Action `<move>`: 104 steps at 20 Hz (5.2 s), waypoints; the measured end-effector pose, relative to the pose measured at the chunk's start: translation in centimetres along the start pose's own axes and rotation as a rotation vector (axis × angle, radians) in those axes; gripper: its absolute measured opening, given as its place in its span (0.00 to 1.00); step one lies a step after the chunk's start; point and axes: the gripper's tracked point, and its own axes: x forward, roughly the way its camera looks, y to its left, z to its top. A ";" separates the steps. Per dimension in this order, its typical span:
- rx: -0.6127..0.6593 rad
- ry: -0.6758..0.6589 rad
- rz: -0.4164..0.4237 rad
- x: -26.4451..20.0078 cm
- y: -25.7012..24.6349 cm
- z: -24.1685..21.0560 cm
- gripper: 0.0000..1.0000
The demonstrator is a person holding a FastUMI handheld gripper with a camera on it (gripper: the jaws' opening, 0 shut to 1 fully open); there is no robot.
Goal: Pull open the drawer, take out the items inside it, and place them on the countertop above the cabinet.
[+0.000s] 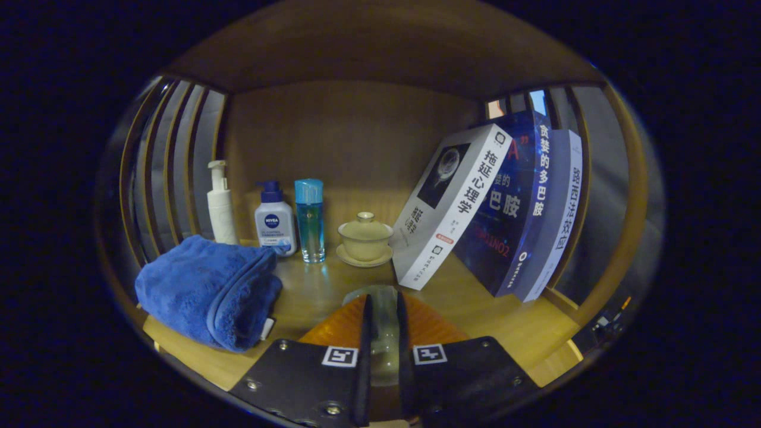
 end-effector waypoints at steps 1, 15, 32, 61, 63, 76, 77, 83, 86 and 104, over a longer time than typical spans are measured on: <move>-0.003 0.002 -0.024 0.2 -0.4 -0.1 0.20; 0.035 -0.086 0.064 -12.1 0.9 2.6 0.98; 0.124 -0.119 0.175 -31.7 -1.1 -0.1 0.99; 0.110 -0.026 0.146 -31.8 -1.1 -20.9 0.99; 0.109 -0.042 0.153 -31.3 -0.9 -20.6 0.99; 0.098 -0.092 0.153 -23.0 0.9 -17.4 0.99; 0.104 -0.083 0.157 -22.3 1.1 -17.5 0.99; 0.102 -0.093 0.154 -19.4 1.8 -16.7 0.99; 0.104 -0.100 0.153 -17.8 2.1 -16.3 0.99; 0.136 -0.019 0.129 -13.6 2.9 -15.5 0.99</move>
